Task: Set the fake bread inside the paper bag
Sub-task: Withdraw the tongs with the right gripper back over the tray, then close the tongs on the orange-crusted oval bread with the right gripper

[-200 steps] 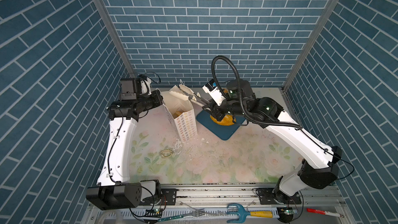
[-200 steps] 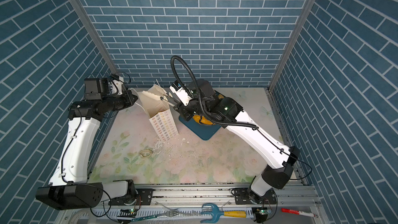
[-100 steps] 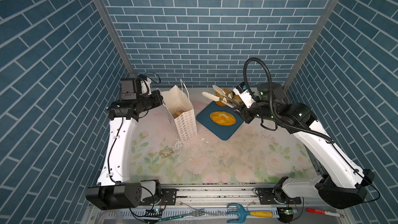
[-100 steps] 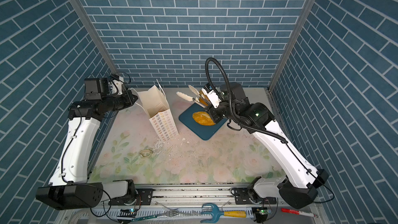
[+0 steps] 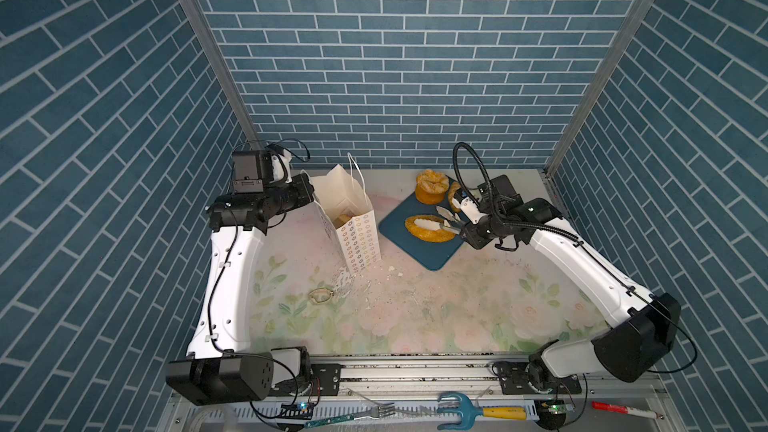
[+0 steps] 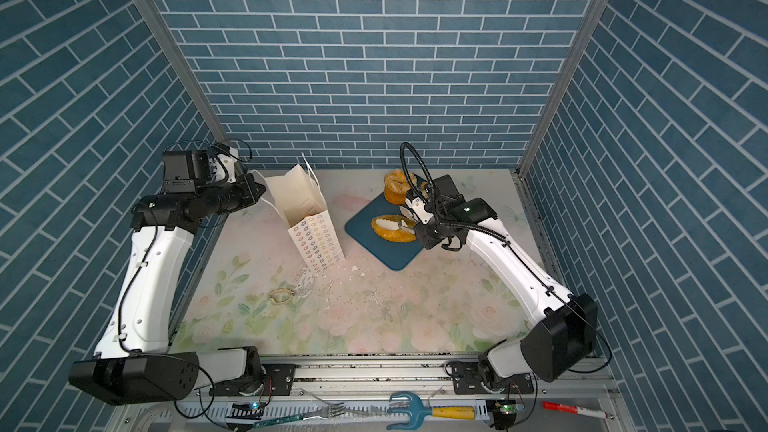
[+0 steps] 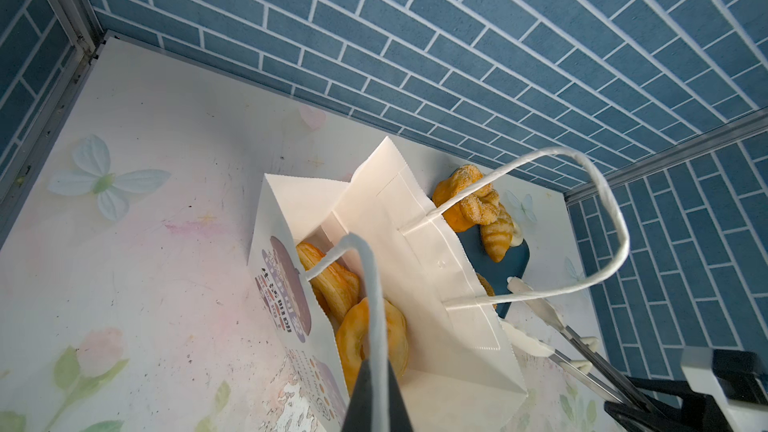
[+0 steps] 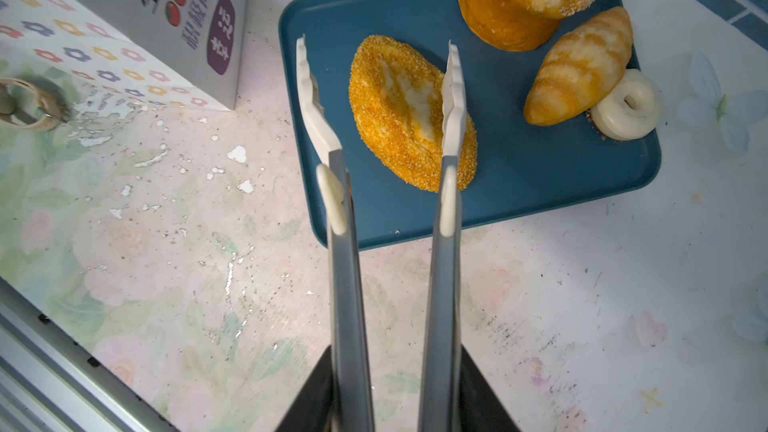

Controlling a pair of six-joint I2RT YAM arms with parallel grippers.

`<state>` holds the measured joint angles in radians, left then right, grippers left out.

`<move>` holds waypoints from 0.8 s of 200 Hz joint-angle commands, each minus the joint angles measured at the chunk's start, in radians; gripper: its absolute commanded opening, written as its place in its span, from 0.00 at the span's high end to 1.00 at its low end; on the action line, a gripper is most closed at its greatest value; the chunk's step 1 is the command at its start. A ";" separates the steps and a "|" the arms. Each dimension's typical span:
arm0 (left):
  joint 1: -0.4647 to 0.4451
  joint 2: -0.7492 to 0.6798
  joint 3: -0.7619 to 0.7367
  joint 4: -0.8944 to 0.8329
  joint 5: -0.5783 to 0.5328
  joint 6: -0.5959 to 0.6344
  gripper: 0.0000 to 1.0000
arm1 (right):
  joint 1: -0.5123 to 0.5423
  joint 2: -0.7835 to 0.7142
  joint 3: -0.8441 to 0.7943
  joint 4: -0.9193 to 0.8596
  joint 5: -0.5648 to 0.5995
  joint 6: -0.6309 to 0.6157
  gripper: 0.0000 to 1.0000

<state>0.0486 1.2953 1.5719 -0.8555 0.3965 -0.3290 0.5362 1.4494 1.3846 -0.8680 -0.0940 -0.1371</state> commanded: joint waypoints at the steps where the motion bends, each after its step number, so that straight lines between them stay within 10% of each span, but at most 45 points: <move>1: -0.005 -0.011 0.004 0.000 -0.009 0.006 1.00 | -0.022 0.025 0.017 0.056 -0.043 -0.091 0.59; 160: -0.006 0.011 0.000 -0.004 -0.026 0.008 1.00 | -0.082 0.293 0.091 0.077 0.013 -0.233 0.46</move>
<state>0.0486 1.3018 1.5719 -0.8585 0.3786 -0.3283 0.4576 1.7214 1.4384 -0.8131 -0.0921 -0.3225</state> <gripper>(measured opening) 0.048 0.545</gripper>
